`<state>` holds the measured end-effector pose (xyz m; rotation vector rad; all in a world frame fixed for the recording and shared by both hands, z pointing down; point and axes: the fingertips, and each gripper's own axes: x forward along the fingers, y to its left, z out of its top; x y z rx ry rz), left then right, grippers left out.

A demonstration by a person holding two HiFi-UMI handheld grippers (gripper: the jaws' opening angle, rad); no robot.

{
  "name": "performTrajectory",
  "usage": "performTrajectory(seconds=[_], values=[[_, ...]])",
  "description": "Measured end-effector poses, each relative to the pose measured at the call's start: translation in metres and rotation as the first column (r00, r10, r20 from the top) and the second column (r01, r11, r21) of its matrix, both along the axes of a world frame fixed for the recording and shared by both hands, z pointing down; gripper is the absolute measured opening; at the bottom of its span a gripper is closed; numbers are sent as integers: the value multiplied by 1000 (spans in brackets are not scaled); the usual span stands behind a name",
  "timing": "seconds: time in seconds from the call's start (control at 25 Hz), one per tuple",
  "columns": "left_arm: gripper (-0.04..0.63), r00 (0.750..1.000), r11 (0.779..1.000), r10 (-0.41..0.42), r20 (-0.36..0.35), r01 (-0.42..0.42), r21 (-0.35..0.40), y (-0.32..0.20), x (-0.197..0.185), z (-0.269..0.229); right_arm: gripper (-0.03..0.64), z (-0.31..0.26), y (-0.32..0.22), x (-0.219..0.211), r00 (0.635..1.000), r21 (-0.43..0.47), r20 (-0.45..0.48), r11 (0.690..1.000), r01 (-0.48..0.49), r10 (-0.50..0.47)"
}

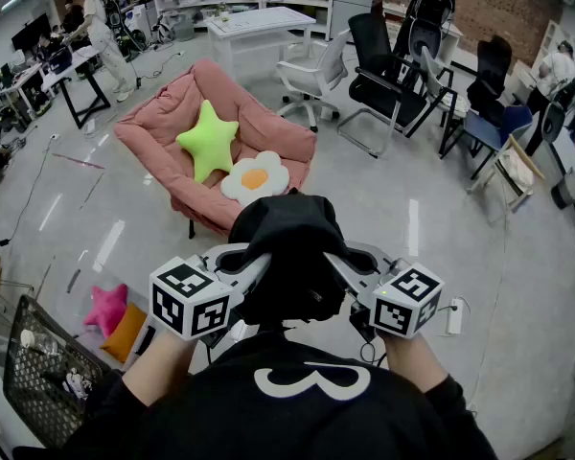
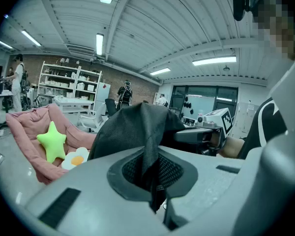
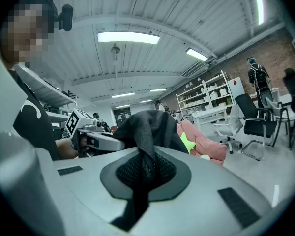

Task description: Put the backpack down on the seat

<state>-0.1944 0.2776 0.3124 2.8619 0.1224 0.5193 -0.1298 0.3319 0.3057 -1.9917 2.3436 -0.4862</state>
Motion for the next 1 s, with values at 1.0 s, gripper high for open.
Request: performTrajectory(seconds=[1.0], values=[[12,1000,992,21,4,-20,-123,-126,84,39,14,38,-125,84,996,-55,85,999,3,2]])
